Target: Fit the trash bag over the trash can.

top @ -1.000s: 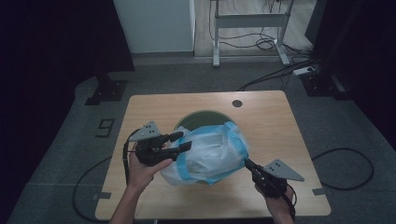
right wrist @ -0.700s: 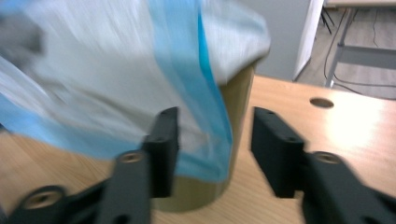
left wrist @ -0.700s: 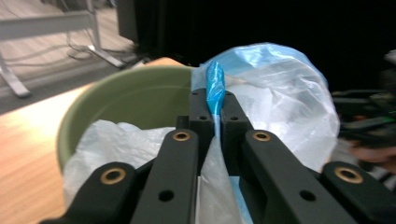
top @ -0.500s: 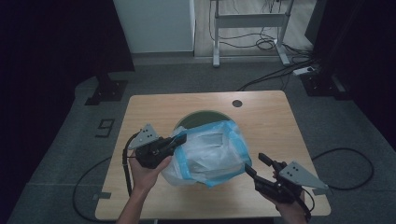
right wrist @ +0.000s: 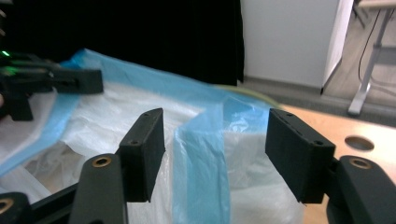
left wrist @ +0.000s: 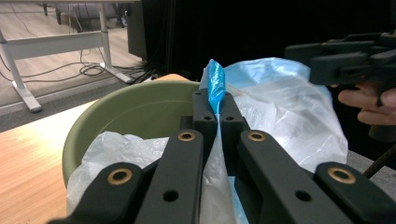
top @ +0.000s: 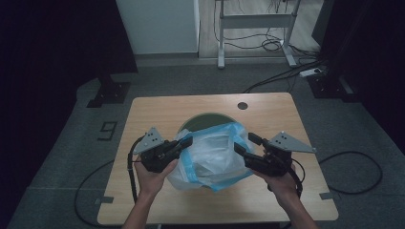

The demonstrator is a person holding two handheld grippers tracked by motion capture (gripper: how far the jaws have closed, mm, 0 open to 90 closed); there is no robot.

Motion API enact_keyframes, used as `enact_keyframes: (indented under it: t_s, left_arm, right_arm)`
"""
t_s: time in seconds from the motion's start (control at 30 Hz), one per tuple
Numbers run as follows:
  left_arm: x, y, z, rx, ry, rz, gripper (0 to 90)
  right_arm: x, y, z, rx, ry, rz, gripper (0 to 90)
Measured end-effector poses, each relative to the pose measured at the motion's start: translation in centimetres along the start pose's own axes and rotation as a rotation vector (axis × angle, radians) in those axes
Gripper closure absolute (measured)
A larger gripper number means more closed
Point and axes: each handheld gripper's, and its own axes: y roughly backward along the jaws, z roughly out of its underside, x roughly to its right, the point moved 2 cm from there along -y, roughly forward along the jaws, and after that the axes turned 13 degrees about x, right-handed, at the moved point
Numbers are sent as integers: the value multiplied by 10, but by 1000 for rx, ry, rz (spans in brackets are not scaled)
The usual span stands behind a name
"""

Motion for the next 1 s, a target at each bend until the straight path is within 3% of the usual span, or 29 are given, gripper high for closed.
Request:
enact_keyframes:
  t_s: [0.17,0.3,0.4,0.47,0.73,1.0]
  left_arm:
    - [0,3,2,9,4,-4,895]
    - [-1,4,2,22,5,-11,896]
    - [-4,6,3,40,7,-23,897]
    - [-5,6,4,47,6,-29,897]
    - [-19,11,6,113,11,-105,898]
    - [-45,15,7,163,29,-188,898]
  right_arm:
    - [-2,-1,11,-42,12,-33,578]
    - [-3,1,17,-60,46,-46,784]
    - [-1,1,18,-71,77,-45,880]
    - [0,1,19,-74,75,-46,888]
    - [16,2,13,-45,95,27,891]
    - [37,-6,6,-24,180,140,891]
